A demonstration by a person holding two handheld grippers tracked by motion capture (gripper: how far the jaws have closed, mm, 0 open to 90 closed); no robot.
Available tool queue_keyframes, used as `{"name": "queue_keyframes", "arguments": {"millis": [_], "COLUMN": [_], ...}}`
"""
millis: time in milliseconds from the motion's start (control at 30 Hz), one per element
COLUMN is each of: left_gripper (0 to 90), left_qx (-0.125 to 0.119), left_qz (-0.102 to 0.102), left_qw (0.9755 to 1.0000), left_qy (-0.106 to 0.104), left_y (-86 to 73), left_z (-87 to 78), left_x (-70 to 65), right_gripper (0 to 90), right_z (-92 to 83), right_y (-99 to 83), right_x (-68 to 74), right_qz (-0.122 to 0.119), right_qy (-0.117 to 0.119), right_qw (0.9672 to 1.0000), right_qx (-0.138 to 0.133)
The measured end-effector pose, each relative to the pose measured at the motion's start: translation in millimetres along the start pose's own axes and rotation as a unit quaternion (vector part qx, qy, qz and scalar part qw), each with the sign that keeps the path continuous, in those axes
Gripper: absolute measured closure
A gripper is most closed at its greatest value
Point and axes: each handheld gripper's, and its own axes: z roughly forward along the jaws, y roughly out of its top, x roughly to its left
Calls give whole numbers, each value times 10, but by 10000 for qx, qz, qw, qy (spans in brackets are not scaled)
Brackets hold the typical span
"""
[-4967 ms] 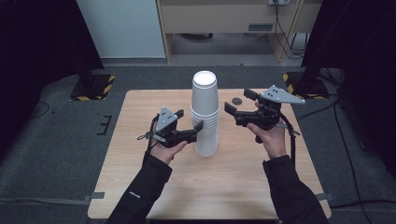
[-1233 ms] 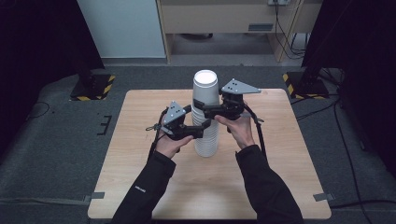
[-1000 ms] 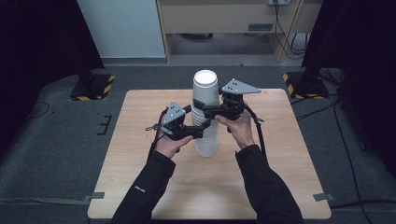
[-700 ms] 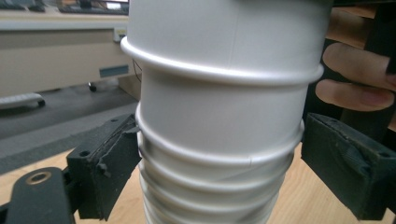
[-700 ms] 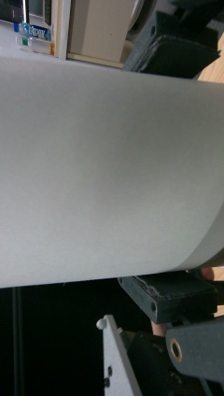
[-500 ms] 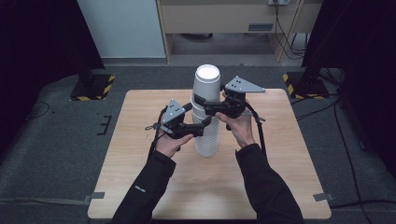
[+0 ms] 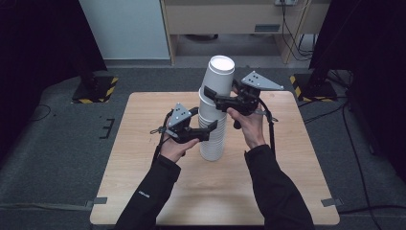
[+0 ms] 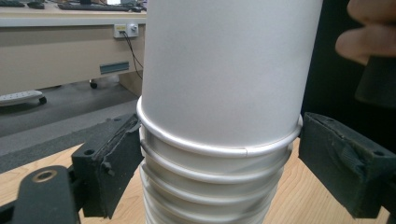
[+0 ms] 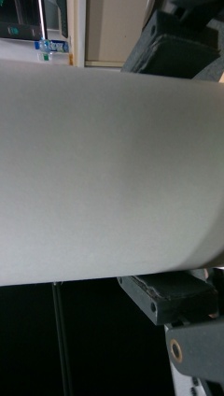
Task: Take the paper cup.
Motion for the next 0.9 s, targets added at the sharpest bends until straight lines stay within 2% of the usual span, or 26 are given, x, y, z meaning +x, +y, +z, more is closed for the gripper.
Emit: {"name": "queue_keyframes", "arguments": {"millis": [100,300,467,733,900], "left_gripper": [127,130,155,161,160], "left_qx": [-25,-39,-102,-73,-69], "left_qz": [-26,-23,-74,-62,-22], "left_qw": [10000,10000,9999,9999,9998], "left_qy": [4,59,32,83,174], "left_y": [-14,-34,-41,-99,-135], "left_z": [-8,-52,-91,-141,-206], "left_x": [3,22,34,33,48], "right_gripper": [159,159,159,158,158], "right_z": [-9,-49,-157,-338,-479], "right_y": [43,172,332,401,379], "right_x": [11,38,37,-19,-42], "right_qz": [-24,110,241,299,306], "right_qy": [-24,28,43,-49,-221], "right_qw": [10000,9994,9978,9973,9970], "right_qx": [-41,-318,-613,-676,-678]}}
